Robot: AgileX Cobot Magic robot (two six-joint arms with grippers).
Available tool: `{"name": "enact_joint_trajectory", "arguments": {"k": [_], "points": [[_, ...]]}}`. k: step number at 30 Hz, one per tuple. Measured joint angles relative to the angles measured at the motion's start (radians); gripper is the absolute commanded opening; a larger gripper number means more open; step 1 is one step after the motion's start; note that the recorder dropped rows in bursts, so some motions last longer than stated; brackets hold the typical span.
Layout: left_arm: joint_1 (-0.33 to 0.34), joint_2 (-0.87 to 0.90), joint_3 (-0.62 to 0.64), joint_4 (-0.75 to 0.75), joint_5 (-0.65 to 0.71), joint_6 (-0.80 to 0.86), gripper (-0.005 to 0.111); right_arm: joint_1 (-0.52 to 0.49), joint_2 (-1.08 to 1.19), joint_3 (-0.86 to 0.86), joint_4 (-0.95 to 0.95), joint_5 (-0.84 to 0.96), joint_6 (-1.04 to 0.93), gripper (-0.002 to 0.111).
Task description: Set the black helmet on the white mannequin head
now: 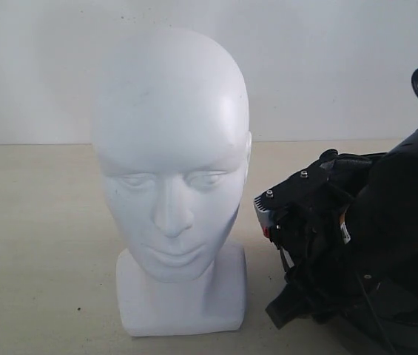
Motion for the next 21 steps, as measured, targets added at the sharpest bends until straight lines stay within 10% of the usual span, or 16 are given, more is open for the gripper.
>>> {"name": "enact_joint_trajectory", "arguments": {"k": [5, 21], "points": [[0.000, 0.000, 0.000, 0.000, 0.000, 0.000, 0.005, 0.002, 0.023, -0.002, 0.000, 0.002, 0.003, 0.001], [0.000, 0.000, 0.000, 0.000, 0.000, 0.000, 0.005, 0.002, -0.136, -0.034, -0.104, 0.140, 0.066, 0.000]]}}
